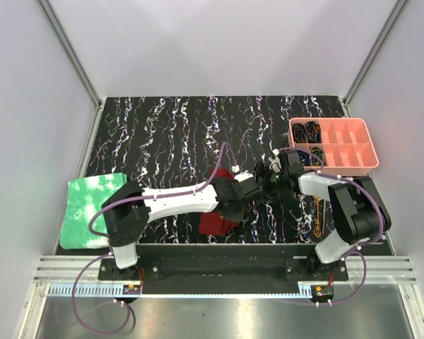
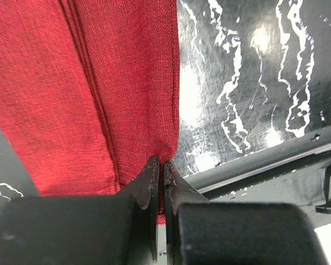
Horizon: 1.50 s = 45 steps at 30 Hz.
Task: Fold the napkin into a case and place the utensils inside
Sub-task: Pick up the 2/3-rectangle-folded napkin at the center of the board.
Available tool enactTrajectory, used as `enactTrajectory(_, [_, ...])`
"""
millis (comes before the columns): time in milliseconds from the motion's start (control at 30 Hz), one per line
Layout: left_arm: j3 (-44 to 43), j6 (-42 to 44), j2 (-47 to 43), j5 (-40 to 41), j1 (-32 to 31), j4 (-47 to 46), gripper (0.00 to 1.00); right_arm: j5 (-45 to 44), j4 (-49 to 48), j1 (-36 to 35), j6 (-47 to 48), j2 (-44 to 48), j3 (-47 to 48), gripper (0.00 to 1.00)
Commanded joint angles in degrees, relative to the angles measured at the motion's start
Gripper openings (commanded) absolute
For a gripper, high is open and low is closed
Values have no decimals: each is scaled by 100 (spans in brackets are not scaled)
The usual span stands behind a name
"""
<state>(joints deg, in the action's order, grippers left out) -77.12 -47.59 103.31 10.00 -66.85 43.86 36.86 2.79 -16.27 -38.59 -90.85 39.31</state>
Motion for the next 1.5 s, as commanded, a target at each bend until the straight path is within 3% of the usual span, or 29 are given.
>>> enactTrajectory(0, [153,101,-434,-253,40,-298,0,110,-708,-8,-324,-328,235,84])
enactTrajectory(167, [320,110,-557,-367,58,-457,0,181,-1236,-16,-527,-723,147,70])
enactTrajectory(400, [400,162,-584,-516,84,-624,0,-109,-1105,28,-343,-803,261,56])
enactTrajectory(767, [400,189,-522,-692,128,-764,0,-100,-1052,63,-334,-486,182,48])
enactTrajectory(867, [338,198,-487,-876,137,-861,0,-30,-1175,63,-325,-583,200,33])
enactTrajectory(933, [286,268,-469,-1052,128,-1053,0,14,-1342,63,-325,-644,191,14])
enactTrajectory(1000, [268,338,-539,-1264,146,-1116,8,-3,-1368,71,-325,-645,209,0])
enactTrajectory(1033, [285,347,-609,-1211,172,-1107,22,-4,-1369,63,-333,-636,235,0])
enactTrajectory(1067, [416,356,-723,-1098,207,-1142,29,5,-1360,71,-351,-636,226,0])
enactTrajectory(1167, [1003,260,-1303,-1148,663,-1554,46,14,-1342,71,-386,-522,209,0])
enactTrajectory(1200, [1171,164,-1513,-1236,1021,-1712,47,5,-1333,63,-378,-504,200,0])
enactTrajectory(1233, [1338,119,-1567,-1333,1207,-2036,47,5,-1307,71,-377,-495,200,0])
enactTrajectory(1367, [1858,83,-1419,-1466,1990,-2601,27,-21,-1246,54,-412,-469,252,0])
enactTrajectory(1467, [1754,259,-954,-1352,2299,-2724,17,-100,-1044,2,-360,-469,402,0])
